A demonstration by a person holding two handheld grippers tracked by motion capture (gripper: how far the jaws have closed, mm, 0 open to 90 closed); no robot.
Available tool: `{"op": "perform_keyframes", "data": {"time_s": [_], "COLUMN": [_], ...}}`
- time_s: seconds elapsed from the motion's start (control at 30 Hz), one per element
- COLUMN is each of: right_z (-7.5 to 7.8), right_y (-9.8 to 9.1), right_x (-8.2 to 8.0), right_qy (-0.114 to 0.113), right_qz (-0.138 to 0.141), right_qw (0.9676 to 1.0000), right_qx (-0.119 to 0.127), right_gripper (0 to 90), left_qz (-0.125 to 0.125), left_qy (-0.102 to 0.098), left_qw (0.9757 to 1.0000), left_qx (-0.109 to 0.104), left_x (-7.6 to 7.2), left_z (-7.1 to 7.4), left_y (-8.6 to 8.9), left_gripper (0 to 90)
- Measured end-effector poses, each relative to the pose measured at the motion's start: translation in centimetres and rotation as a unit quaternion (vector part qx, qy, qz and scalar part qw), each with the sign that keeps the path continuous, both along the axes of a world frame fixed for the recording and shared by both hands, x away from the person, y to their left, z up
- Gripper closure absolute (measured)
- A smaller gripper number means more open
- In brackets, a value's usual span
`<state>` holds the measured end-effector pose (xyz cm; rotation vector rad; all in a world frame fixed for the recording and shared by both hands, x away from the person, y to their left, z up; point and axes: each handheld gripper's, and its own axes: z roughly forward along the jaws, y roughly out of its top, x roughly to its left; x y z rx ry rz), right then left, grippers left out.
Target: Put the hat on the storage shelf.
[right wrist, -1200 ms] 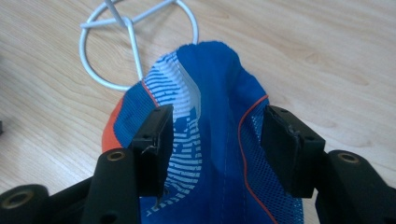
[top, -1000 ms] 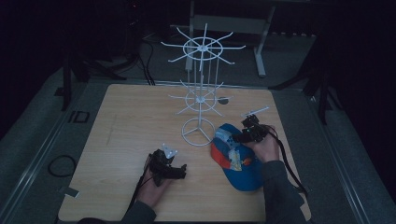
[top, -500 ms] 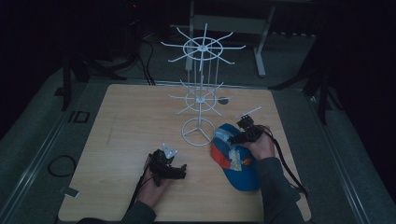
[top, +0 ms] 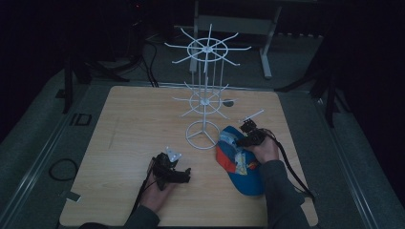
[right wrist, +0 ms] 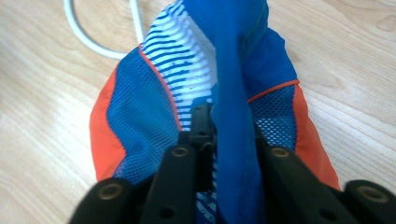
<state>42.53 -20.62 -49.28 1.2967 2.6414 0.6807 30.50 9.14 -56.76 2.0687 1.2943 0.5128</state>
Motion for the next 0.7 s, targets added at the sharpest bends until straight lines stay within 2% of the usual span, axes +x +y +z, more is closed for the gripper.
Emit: {"op": "perform_keyframes", "data": {"time_s": [0.2, 0.57, 0.7], "right_z": [0.4, 2.5, 3.2], "right_y": [-0.1, -1.1, -1.4], "right_x": [-0.5, -2.4, -3.1], "right_qy": [-0.010, -0.049, -0.055], "right_qz": [0.015, 0.024, 0.029], "right_qw": [0.9998, 0.9982, 0.9970], "right_qx": [0.003, 0.023, 0.046], "right_gripper": [88.4, 88.6, 88.6], "left_qz": [0.000, 0.000, 0.000], "left_qy": [0.000, -0.001, -0.001], "left_qw": [1.0000, 1.0000, 1.0000], "left_qx": [0.000, 0.001, 0.000], "left_x": [0.0, 0.0, 0.0], "left_z": [0.0, 0.0, 0.0], "left_y": [0.0, 0.0, 0.0], "left_gripper": [2.6, 2.6, 2.6]}}
